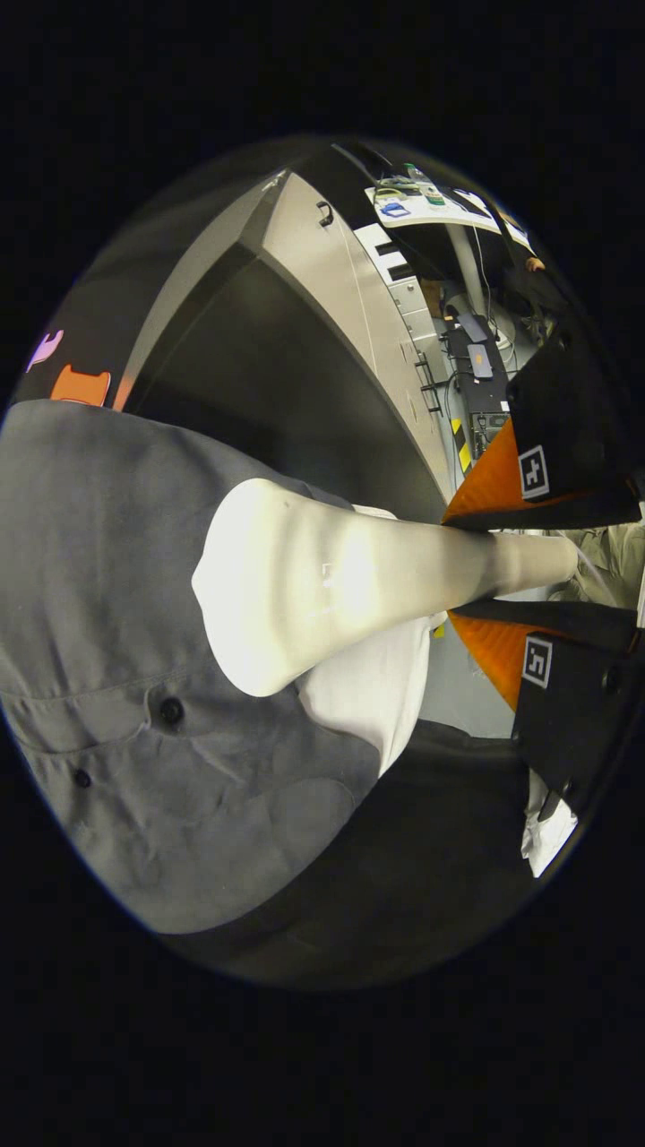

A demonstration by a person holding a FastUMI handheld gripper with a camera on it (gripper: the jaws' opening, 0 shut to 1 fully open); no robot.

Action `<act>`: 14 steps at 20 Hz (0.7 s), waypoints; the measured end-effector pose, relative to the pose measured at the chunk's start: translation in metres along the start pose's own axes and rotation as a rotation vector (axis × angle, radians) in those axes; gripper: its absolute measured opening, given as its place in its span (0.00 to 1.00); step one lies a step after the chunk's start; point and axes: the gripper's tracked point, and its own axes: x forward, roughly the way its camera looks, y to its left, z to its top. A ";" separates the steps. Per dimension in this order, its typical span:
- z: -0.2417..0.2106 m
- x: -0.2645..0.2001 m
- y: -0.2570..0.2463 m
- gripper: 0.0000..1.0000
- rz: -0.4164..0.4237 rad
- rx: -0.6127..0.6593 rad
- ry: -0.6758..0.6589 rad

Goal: Iron the clothes twice with a garment steamer, once on the left side and once on the right side.

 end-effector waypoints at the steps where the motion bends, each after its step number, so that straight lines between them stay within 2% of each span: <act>1: 0.004 -0.010 0.003 0.42 0.003 -0.005 -0.014; 4: 0.024 -0.051 0.021 0.42 0.009 -0.012 -0.091; 10: 0.078 -0.138 0.078 0.41 0.078 -0.070 -0.262; 14: 0.120 -0.175 0.115 0.42 0.102 -0.106 -0.341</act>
